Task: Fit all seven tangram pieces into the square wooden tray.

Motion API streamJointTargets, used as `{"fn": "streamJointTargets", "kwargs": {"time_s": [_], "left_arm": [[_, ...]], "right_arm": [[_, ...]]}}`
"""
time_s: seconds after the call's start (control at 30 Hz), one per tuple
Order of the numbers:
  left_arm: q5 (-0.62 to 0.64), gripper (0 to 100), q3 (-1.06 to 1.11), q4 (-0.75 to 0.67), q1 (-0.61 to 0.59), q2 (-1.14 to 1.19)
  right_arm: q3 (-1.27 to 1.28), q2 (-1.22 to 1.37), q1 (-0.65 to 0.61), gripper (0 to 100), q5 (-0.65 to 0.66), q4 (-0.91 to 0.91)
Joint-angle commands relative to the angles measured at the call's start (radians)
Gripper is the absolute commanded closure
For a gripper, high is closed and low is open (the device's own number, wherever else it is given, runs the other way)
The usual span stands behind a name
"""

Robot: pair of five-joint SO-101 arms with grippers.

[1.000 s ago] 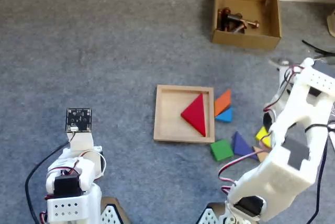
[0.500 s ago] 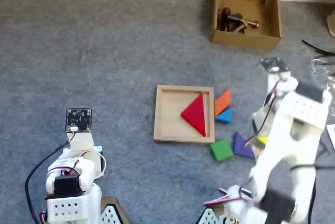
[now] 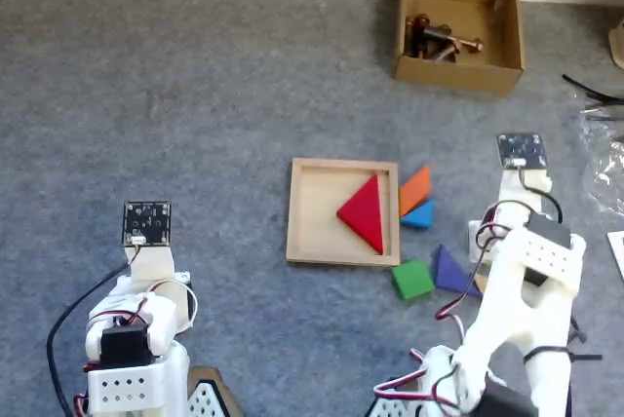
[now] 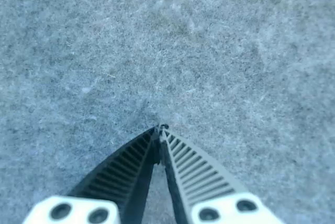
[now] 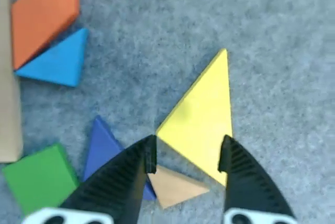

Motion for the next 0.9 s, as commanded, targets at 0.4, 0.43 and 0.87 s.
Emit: {"fn": "streamJointTargets", "kwargs": {"time_s": [0.4,0.43,0.87], "left_arm": [[0.002,100,0.021,0.008,-0.008,0.007],[0.002,100,0.021,0.008,-0.008,0.007],[0.002,100,0.021,0.008,-0.008,0.007]], "right_arm": [[-0.068,0.291,0.002,78.9,-0.003,-0.140],[-0.068,0.295,0.002,78.9,-0.003,-0.154],[-0.067,0.378,0.008,78.8,0.048,-0.217]]}}
